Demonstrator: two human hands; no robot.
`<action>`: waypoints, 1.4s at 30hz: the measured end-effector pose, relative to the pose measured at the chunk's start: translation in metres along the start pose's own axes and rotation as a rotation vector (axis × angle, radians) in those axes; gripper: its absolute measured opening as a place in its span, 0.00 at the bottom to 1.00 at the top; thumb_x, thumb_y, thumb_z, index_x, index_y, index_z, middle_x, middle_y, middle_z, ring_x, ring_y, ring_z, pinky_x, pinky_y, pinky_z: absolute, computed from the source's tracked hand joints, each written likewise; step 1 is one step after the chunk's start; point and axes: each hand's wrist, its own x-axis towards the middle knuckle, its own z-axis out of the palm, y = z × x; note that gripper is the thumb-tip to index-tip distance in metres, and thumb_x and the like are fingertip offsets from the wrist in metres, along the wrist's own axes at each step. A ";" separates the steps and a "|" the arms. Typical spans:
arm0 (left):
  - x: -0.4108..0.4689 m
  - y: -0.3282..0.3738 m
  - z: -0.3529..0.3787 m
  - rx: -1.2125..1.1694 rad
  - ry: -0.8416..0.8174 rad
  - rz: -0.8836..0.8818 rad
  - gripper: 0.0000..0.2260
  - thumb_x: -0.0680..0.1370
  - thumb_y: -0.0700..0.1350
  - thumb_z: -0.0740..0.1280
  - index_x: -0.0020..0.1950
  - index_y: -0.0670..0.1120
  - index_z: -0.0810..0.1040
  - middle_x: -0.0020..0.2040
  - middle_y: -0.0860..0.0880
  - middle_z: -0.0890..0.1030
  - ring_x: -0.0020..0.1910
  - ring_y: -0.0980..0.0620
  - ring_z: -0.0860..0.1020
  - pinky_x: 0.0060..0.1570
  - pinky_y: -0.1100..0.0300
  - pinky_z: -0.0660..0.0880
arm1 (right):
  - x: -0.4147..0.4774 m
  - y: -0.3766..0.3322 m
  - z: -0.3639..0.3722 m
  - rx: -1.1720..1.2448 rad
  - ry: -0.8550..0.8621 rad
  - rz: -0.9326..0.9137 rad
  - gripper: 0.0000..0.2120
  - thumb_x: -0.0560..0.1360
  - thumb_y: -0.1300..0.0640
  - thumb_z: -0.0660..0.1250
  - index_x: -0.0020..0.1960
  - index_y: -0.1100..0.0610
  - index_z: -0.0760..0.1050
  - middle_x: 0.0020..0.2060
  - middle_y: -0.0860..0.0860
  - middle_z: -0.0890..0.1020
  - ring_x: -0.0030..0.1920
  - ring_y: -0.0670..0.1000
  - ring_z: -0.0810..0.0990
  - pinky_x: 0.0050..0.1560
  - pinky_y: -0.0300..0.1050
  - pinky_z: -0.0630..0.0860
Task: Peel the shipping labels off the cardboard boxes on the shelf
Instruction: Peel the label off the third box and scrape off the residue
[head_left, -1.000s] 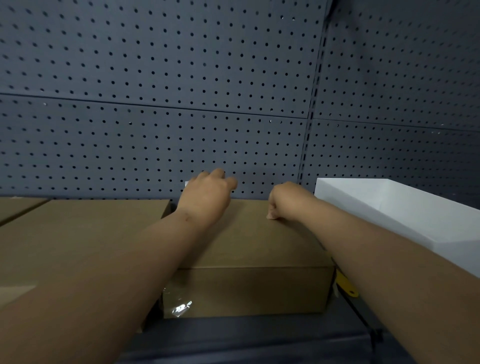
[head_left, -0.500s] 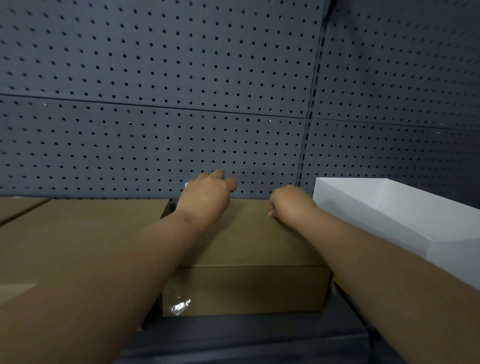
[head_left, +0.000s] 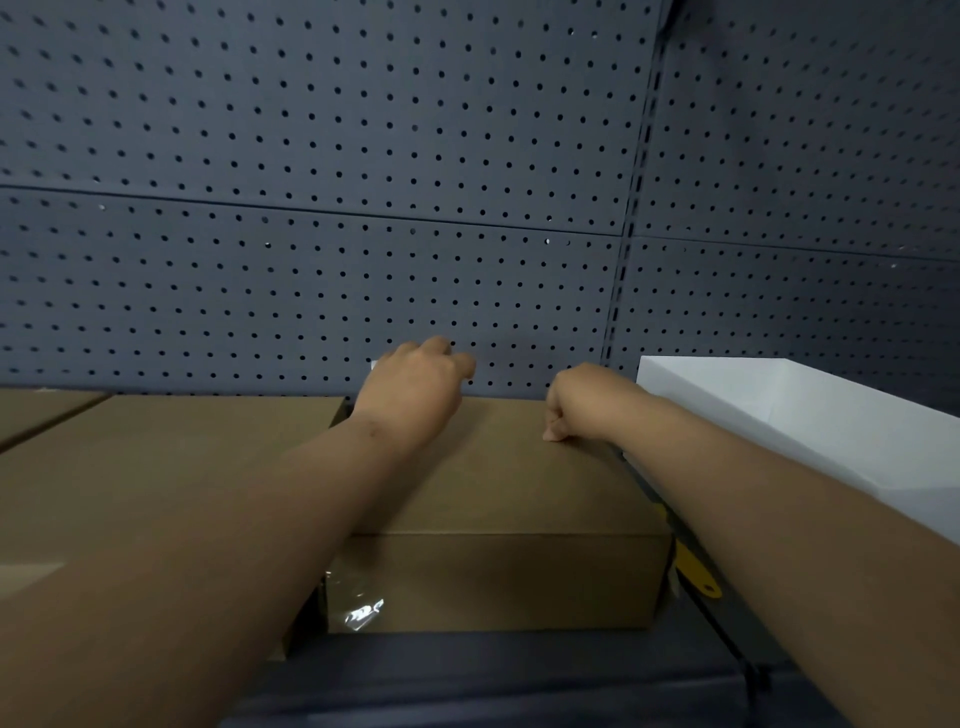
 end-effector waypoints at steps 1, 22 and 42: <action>0.001 0.000 0.000 0.002 -0.003 -0.003 0.16 0.80 0.36 0.57 0.65 0.48 0.74 0.58 0.45 0.75 0.53 0.43 0.75 0.51 0.53 0.73 | 0.002 0.000 0.003 0.001 0.039 -0.015 0.15 0.77 0.52 0.65 0.58 0.60 0.79 0.56 0.53 0.81 0.55 0.54 0.80 0.57 0.47 0.75; 0.013 0.008 0.006 0.023 -0.001 0.025 0.16 0.80 0.36 0.58 0.65 0.48 0.73 0.58 0.45 0.75 0.53 0.43 0.75 0.50 0.53 0.72 | 0.018 0.000 0.017 -0.012 0.200 0.035 0.18 0.75 0.59 0.65 0.29 0.56 0.64 0.28 0.50 0.67 0.28 0.49 0.66 0.28 0.40 0.64; 0.002 0.004 0.004 0.038 -0.013 0.038 0.13 0.80 0.37 0.58 0.63 0.47 0.74 0.56 0.45 0.76 0.53 0.44 0.75 0.50 0.54 0.73 | 0.010 0.001 0.017 0.138 0.114 -0.082 0.11 0.76 0.54 0.66 0.44 0.62 0.79 0.42 0.57 0.82 0.44 0.56 0.81 0.48 0.49 0.75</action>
